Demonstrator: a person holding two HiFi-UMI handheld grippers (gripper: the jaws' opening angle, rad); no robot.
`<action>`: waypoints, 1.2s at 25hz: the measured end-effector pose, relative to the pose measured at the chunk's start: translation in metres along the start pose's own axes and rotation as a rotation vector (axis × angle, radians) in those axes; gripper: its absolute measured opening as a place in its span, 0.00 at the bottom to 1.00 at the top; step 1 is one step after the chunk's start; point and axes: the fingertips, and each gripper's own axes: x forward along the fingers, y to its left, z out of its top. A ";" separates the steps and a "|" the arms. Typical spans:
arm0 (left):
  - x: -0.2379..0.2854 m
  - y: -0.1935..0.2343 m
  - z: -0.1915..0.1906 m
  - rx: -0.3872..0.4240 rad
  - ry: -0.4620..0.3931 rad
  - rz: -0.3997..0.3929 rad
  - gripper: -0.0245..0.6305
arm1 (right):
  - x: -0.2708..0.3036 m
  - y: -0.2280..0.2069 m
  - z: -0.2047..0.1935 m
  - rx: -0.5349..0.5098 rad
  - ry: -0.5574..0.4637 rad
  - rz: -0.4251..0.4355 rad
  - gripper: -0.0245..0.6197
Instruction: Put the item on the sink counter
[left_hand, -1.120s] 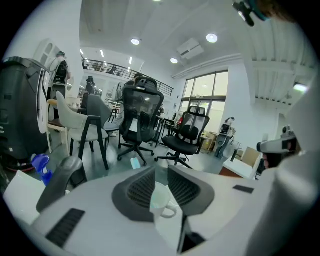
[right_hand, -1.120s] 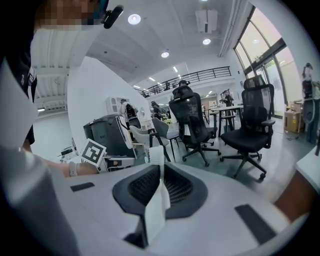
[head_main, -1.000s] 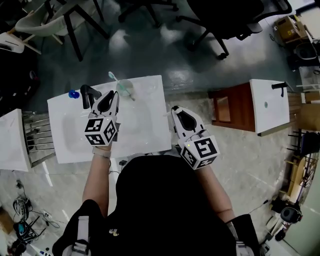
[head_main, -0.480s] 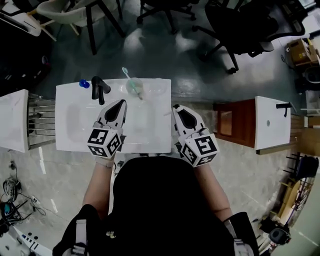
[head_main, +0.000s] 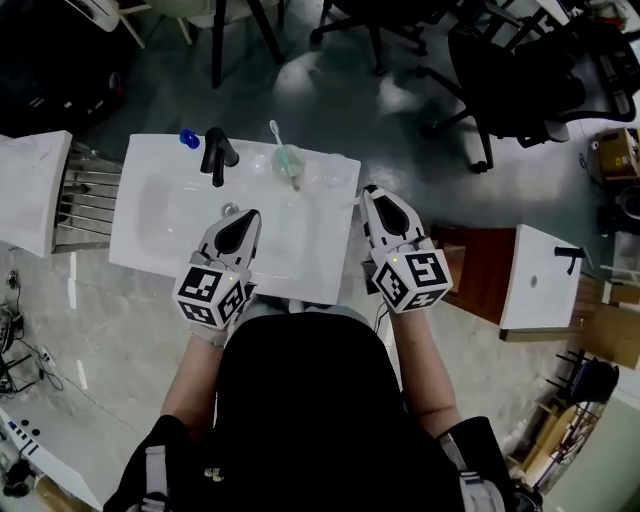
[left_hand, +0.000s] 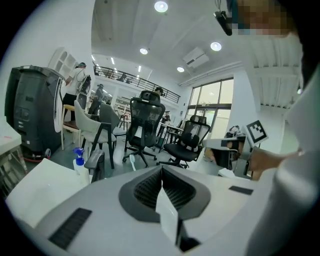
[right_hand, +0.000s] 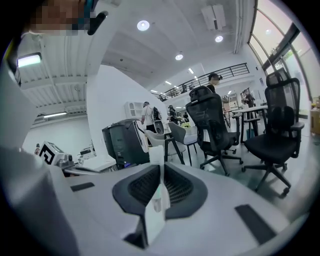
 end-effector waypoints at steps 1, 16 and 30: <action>-0.004 -0.001 -0.002 -0.004 -0.001 0.011 0.07 | 0.004 -0.002 0.002 -0.003 -0.001 0.006 0.11; -0.057 0.002 -0.037 -0.081 0.001 0.193 0.07 | 0.067 -0.043 0.000 -0.036 0.046 0.046 0.11; -0.091 0.009 -0.081 -0.177 0.039 0.308 0.07 | 0.110 -0.056 -0.090 -0.051 0.257 0.077 0.11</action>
